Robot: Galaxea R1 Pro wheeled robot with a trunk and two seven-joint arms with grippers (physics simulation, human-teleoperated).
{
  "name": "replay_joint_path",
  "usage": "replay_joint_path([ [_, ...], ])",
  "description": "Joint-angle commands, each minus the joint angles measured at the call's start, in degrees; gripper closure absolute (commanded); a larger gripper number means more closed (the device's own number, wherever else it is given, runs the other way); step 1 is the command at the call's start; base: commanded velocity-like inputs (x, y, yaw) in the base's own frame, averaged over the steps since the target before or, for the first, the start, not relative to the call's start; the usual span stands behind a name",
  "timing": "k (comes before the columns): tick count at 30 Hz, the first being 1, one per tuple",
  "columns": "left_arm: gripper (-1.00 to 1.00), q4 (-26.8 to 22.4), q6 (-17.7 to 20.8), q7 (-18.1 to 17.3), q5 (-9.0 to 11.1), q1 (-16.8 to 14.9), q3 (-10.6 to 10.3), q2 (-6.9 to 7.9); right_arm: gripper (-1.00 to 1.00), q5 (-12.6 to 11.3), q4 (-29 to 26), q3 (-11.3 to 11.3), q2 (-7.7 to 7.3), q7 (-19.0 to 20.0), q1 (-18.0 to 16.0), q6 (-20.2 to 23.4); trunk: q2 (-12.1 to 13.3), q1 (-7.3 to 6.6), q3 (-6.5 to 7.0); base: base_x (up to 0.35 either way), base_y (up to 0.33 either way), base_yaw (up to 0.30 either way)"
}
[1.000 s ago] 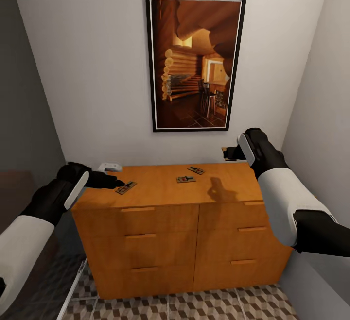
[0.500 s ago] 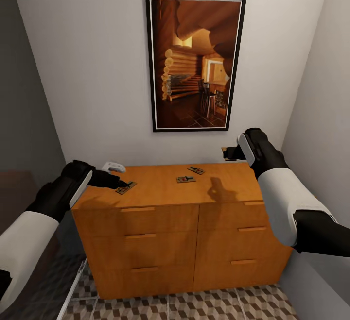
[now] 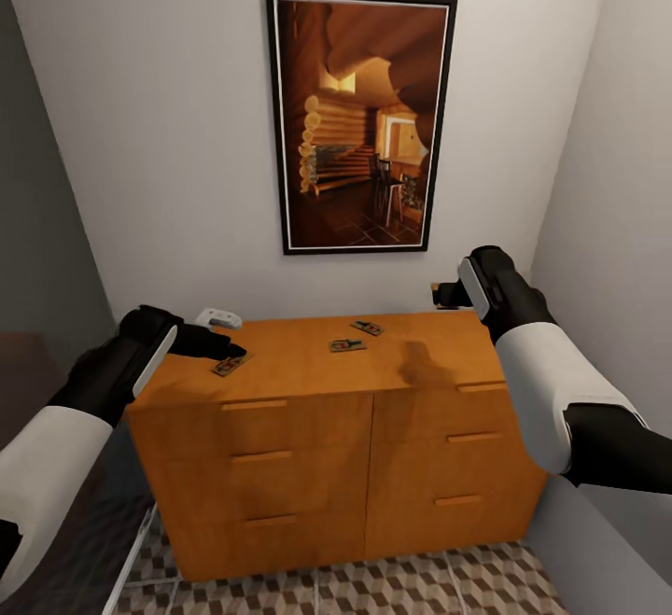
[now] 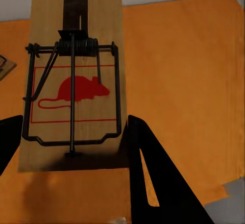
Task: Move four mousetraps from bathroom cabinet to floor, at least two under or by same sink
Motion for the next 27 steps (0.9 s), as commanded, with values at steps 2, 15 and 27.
replay_joint_path([
  [2, -1.00, -0.12, 0.36, 0.31, 0.58, -0.05, -0.15, 0.10, 1.00, -0.17, -0.03, -0.10, 0.03, -0.25, -0.05, 0.19, -0.04, 0.00, 0.00, 0.000, 0.000, -0.237],
  [15, -1.00, -0.19, 0.47, 0.31, 0.42, -0.05, -0.16, 0.06, 1.00, -0.13, -2.24, -0.17, -0.05, -0.26, -0.05, 0.19, -0.04, 0.00, 0.10, 0.000, 0.000, -0.053],
  [27, -1.00, -0.20, 0.48, 0.31, 0.46, -0.05, -0.15, 0.21, 1.00, -0.18, -2.88, -0.22, 0.02, -0.26, -0.05, 0.19, -0.04, 0.00, 0.10, 0.104, 0.096, -0.001],
])
